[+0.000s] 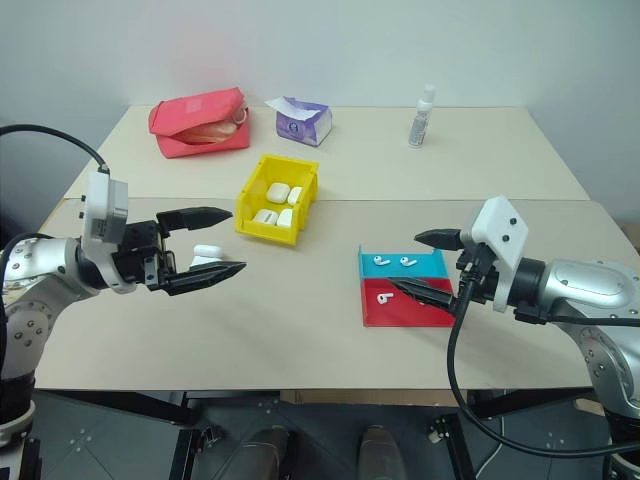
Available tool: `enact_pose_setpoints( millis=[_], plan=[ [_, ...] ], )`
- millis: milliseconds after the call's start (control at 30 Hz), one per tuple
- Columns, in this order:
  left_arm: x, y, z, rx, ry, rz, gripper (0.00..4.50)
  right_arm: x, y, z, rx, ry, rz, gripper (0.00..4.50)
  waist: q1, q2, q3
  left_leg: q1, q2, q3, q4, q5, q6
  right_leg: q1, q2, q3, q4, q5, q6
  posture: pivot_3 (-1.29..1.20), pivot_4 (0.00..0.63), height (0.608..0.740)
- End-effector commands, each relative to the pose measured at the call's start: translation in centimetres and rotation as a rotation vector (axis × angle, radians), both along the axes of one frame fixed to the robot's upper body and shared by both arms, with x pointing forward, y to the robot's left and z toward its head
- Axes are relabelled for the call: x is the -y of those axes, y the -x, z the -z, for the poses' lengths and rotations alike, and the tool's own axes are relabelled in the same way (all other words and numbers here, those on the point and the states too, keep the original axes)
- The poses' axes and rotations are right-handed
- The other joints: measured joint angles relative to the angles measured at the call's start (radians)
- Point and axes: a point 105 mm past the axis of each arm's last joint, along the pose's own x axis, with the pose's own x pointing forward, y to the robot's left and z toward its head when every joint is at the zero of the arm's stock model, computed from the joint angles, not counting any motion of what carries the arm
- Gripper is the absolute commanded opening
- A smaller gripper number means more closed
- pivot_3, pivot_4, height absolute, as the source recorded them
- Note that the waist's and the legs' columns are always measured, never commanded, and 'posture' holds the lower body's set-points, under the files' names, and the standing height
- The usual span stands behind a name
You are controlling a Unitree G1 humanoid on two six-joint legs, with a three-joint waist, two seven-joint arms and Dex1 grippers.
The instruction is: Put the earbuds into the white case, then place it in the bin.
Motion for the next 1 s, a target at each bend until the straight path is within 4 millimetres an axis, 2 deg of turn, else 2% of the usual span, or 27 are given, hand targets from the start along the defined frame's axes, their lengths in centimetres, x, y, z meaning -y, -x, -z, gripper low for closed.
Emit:
enact_pose_setpoints(
  millis=[33, 367, 500, 633, 833, 900, 1000],
  plan=[
    [0.1, 0.4, -0.7, 0.035, 0.004, 0.026, 4.5, -0.3, 0.7, -1.4, 0.071, -0.004, -0.042, 4.47, 0.0, 0.0, 0.0, 0.0, 0.0, 0.0, 0.0, 0.0, 0.0, 0.0, 0.0, 0.0, 0.0, 0.0, 0.0, 0.0, 0.15, 0.74],
    [-0.4, -0.2, -0.5, 0.006, -0.025, -0.026, 4.5, -0.4, 1.0, -1.7, 0.079, -0.006, -0.07, 4.47, 0.0, 0.0, 0.0, 0.0, 0.0, 0.0, 0.0, 0.0, 0.0, 0.0, 0.0, 0.0, 0.0, 0.0, 0.0, 0.0, 0.15, 0.74],
    [-1.3, -0.7, -0.1, -0.008, -0.09, -0.045, 4.5, -0.1, 0.9, -1.6, 0.069, 0.024, -0.081, 4.47, 0.0, 0.0, 0.0, 0.0, 0.0, 0.0, 0.0, 0.0, 0.0, 0.0, 0.0, 0.0, 0.0, 0.0, 0.0, 0.0, 0.15, 0.74],
    [-2.8, -1.1, 0.4, -0.034, -0.166, -0.097, 4.5, 0.3, 1.7, -1.6, 0.035, 0.083, -0.125, 4.47, 0.0, 0.0, 0.0, 0.0, 0.0, 0.001, -0.001, 0.0, 0.0, -0.001, 0.0, 0.0, 0.0, 0.0, 0.0, 0.0, 0.15, 0.74],
    [-3.5, -1.0, 1.7, 0.018, -0.288, -0.155, 4.5, 0.3, 2.9, -1.1, 0.008, 0.114, -0.161, 4.47, 0.0, 0.0, 0.0, 0.0, 0.001, 0.002, -0.002, 0.0, 0.0, -0.001, 0.0, 0.001, -0.002, 0.0, 0.0, 0.0, 0.15, 0.74],
    [-4.2, -1.8, 2.5, -0.036, -0.355, -0.211, 4.5, 0.2, 3.1, -0.9, 0.006, 0.107, -0.156, 4.47, 0.001, 0.0, 0.0, 0.0, 0.001, 0.002, -0.002, 0.0, 0.0, -0.002, 0.0, 0.001, -0.002, 0.0, 0.0, 0.0, 0.15, 0.74],
    [-5.8, -3.1, 3.6, -0.213, -0.461, -0.344, 4.5, -0.2, 3.5, -0.6, -0.003, 0.091, -0.161, 4.47, 0.003, -0.001, 0.001, 0.0, 0.001, 0.002, -0.002, 0.0, 0.0, -0.002, 0.0, 0.001, 0.0, 0.0, 0.0, 0.0, 0.15, 0.74]
  ],
)
